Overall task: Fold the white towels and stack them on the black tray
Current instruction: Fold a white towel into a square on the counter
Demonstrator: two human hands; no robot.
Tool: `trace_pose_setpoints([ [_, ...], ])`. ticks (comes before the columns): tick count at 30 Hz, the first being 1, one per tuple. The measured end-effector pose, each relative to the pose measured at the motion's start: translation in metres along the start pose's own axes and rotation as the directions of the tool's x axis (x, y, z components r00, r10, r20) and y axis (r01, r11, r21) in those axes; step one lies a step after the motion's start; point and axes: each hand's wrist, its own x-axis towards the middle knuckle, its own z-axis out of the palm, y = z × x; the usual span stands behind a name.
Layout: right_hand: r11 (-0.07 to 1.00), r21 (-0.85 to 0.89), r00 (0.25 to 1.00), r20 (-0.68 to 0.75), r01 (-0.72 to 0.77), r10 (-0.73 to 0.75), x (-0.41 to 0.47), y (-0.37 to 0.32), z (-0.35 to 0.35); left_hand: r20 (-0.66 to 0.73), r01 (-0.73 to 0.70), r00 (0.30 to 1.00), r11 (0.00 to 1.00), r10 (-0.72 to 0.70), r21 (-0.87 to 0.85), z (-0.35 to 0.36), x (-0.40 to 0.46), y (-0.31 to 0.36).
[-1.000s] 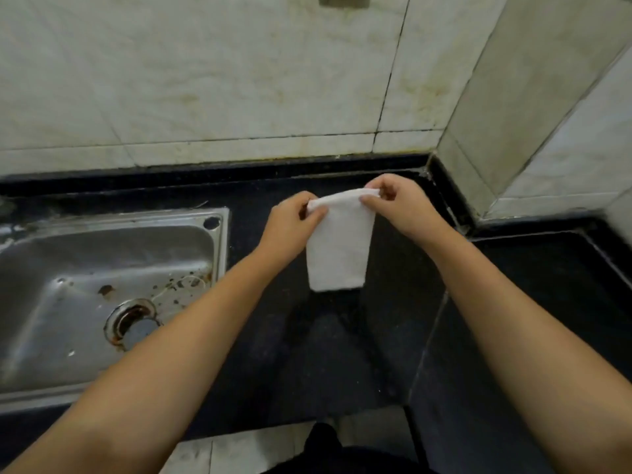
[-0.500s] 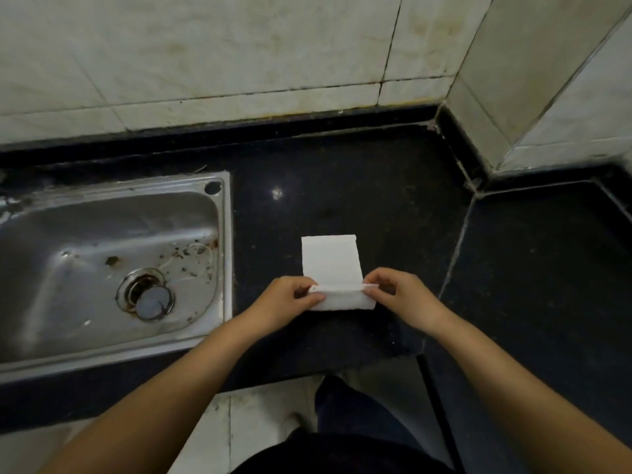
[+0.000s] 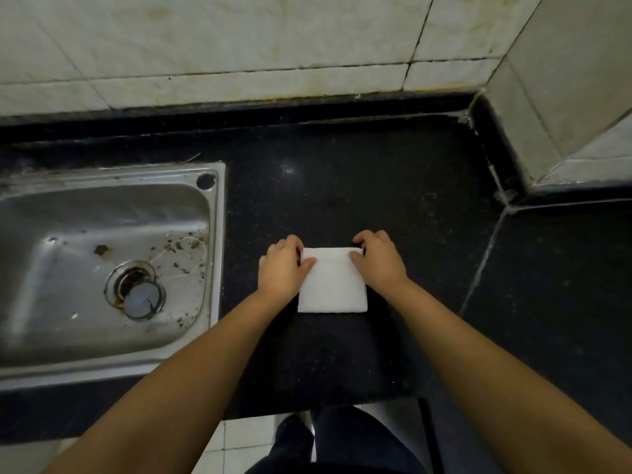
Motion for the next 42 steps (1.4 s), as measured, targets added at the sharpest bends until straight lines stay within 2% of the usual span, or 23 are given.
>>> trace_pose_setpoints([
  [3, 0.996, -0.024, 0.996, -0.045, -0.081, 0.079, -0.008, 0.005, -0.003, -0.097, 0.069, 0.993, 0.997, -0.065, 0.040, 0.006, -0.009, -0.002],
  [7, 0.951, -0.274, 0.989, -0.018, -0.146, 0.147, -0.026, 0.002, 0.008, -0.057, 0.123, 0.992, 0.980, -0.116, 0.157, 0.015, -0.021, -0.003],
  [10, 0.934, -0.316, 0.986, -0.043, -0.165, 0.159, -0.033, -0.009, 0.017, -0.028, 0.097, 0.995, 0.982, -0.094, 0.164, 0.014, -0.024, 0.005],
  [12, 0.962, -0.149, 0.974, -0.027, -0.228, 0.226, -0.038, -0.013, 0.015, 0.002, 0.034, 0.999, 0.999, -0.034, 0.020, 0.009, -0.027, 0.006],
  [14, 0.937, 0.182, 0.953, 0.024, -0.300, 0.301, -0.044, -0.012, 0.007, 0.052, 0.003, 0.999, 0.965, 0.011, -0.261, 0.000, -0.032, 0.006],
  [16, 0.774, 0.549, 0.938, 0.060, -0.317, 0.342, -0.064, -0.008, -0.002, 0.085, -0.040, 0.993, 0.892, 0.087, -0.451, -0.012, -0.040, 0.007],
  [17, 0.649, 0.702, 0.931, 0.056, -0.293, 0.360, -0.082, -0.004, -0.006, 0.120, -0.051, 0.984, 0.855, 0.132, -0.516, -0.017, -0.046, 0.008],
  [19, 0.384, 0.896, 0.919, 0.059, -0.221, 0.390, -0.125, 0.005, -0.008, 0.249, -0.025, 0.942, 0.787, 0.226, -0.617, -0.023, -0.064, 0.016],
  [21, 0.166, 0.970, 0.898, 0.090, -0.177, 0.431, -0.173, 0.016, -0.001, 0.348, -0.043, 0.872, 0.762, 0.344, -0.646, -0.022, -0.087, 0.025],
  [23, 0.003, 0.988, 0.853, 0.134, -0.156, 0.504, -0.223, 0.028, 0.014, 0.396, -0.144, 0.802, 0.788, 0.447, -0.598, -0.015, -0.117, 0.035],
  [25, -0.109, 0.991, 0.787, 0.133, -0.083, 0.603, -0.279, 0.040, 0.030, 0.481, -0.188, 0.716, 0.804, 0.506, -0.564, -0.002, -0.154, 0.045],
  [27, -0.183, 0.981, 0.719, 0.085, 0.060, 0.690, -0.338, 0.051, 0.046, 0.594, -0.190, 0.603, 0.818, 0.533, -0.542, 0.015, -0.197, 0.054],
  [30, -0.167, 0.952, 0.584, -0.014, 0.255, 0.812, -0.432, 0.062, 0.070, 0.711, -0.240, 0.411, 0.820, 0.570, -0.519, 0.044, -0.272, 0.064],
  [33, -0.114, 0.931, 0.424, -0.047, 0.347, 0.904, -0.531, 0.068, 0.101, 0.804, -0.257, 0.231, 0.831, 0.548, -0.493, 0.072, -0.354, 0.068],
  [35, -0.078, 0.913, 0.334, -0.066, 0.401, 0.940, -0.599, 0.067, 0.126, 0.873, -0.228, 0.100, 0.865, 0.477, -0.446, 0.088, -0.418, 0.062],
  [38, -0.033, 0.886, 0.199, -0.067, 0.462, 0.978, -0.706, 0.056, 0.164, 0.952, -0.120, -0.093, 0.946, 0.291, -0.301, 0.108, -0.525, 0.043],
  [40, -0.006, 0.872, 0.113, -0.057, 0.489, 0.992, -0.779, 0.049, 0.191, 0.966, -0.081, -0.176, 0.975, 0.189, -0.206, 0.117, -0.600, 0.023],
  [42, 0.022, 0.860, 0.025, -0.041, 0.510, 0.999, -0.851, 0.045, 0.213, 0.952, -0.101, -0.246, 0.972, 0.184, -0.213, 0.125, -0.677, 0.003],
])
